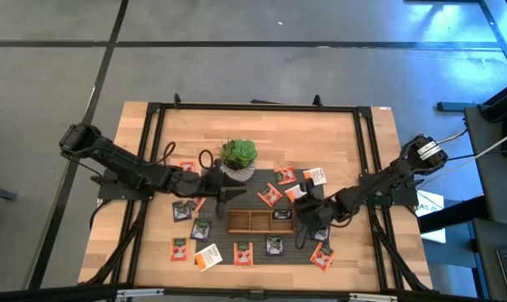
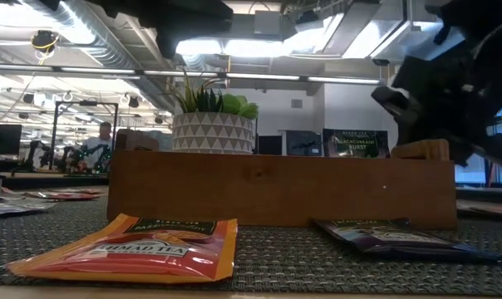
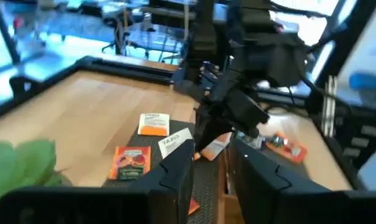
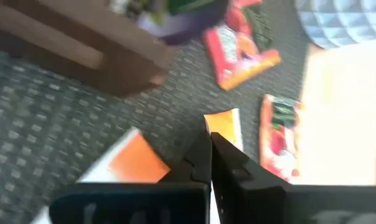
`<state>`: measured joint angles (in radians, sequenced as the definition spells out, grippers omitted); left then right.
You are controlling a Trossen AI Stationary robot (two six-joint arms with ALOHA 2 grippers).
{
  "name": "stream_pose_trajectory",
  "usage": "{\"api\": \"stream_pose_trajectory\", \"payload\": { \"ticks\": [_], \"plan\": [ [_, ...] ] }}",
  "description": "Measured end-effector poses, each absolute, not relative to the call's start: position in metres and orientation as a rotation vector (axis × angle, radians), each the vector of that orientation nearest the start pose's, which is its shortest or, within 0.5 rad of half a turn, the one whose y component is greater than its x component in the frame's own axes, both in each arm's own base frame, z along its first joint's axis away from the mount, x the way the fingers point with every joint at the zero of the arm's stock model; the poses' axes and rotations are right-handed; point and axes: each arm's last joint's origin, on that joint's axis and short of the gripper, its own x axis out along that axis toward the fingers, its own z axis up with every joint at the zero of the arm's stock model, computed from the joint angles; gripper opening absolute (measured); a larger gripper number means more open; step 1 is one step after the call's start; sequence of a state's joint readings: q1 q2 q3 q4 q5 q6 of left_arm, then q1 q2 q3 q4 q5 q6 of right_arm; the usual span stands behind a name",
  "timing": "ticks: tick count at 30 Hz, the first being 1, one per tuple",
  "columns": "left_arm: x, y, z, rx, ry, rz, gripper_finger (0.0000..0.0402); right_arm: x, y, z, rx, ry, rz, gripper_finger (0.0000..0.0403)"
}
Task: Pick & Place Tea
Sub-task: Put the white tea bag into the middle of the wooden organizer
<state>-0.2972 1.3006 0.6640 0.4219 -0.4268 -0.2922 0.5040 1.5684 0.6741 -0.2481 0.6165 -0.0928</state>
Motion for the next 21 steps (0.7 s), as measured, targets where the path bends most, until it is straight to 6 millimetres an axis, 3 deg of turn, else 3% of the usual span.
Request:
{"api": "stream_pose_trajectory", "payload": {
  "ticks": [5,11,16,21],
  "plan": [
    [0.268,-0.058,0.239,-0.443,0.166,0.205,0.0097,0.231,0.116,0.145,-0.802,1.011,-0.153,0.0002],
    [0.279,-0.046,0.232,-0.738,0.19,0.141,0.0097,0.23,0.132,0.161,-0.916,0.96,-0.205,0.0002],
    [0.29,-0.036,0.226,-0.993,0.185,0.051,0.0097,0.24,0.153,0.191,-1.071,0.844,-0.203,0.0001],
    [0.297,-0.034,0.222,-1.131,0.177,-0.009,0.0097,0.252,0.175,0.221,-1.22,0.712,-0.198,0.0001]
  ]
}}
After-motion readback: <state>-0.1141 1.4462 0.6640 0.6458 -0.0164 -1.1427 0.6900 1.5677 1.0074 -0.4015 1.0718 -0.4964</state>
